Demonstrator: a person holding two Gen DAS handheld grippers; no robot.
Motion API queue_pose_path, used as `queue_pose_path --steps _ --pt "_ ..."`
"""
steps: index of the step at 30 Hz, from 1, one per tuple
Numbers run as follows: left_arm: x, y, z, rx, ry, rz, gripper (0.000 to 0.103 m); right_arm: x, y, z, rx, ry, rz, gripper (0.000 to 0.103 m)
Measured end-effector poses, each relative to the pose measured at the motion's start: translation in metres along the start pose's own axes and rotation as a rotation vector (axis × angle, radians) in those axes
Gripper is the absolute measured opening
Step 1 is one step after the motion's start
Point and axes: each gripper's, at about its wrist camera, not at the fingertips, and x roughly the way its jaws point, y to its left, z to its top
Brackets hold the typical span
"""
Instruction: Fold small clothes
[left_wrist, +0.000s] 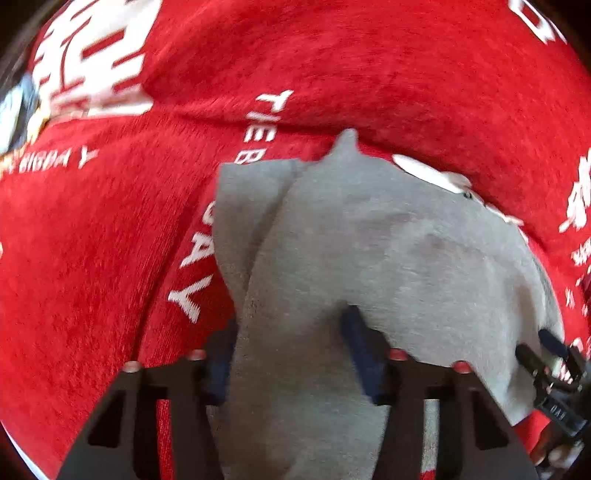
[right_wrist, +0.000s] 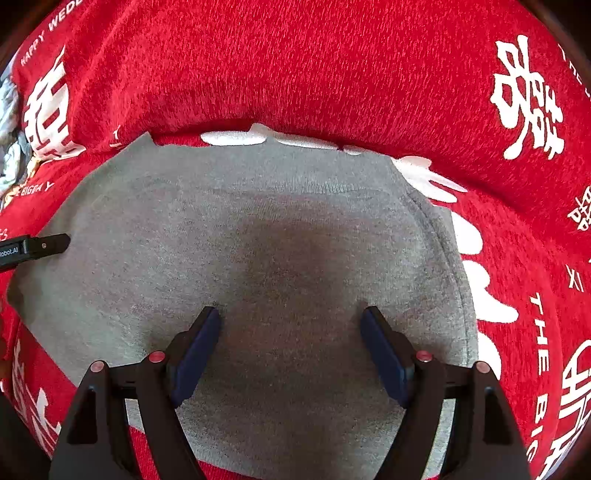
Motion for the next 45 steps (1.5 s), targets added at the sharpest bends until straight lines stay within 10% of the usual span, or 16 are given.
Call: queue_pose_path --steps 3,16,27,37,45 --pt "-0.005 -0.009 0.002 0.034 -0.008 0.038 0.013 0.0 0.0 0.0 0.0 -0.003 0.001 0.082" --pt "-0.053 -0.013 0.028 -0.016 -0.03 -0.06 0.013 -0.037 -0.037 -0.003 0.114 -0.035 0.069 0.082" --pt "-0.087 -0.163 0.048 0.19 -0.053 -0.027 0.012 -0.058 -0.115 -0.038 0.261 -0.088 0.116 0.082" --pt "-0.015 -0.334 -0.003 0.398 0.087 -0.023 0.012 -0.057 -0.175 -0.076 0.395 -0.091 0.13 0.082" --pt "0.012 -0.361 -0.03 0.468 0.094 0.048 0.012 -0.056 -0.194 -0.097 0.439 -0.09 0.14 0.082"
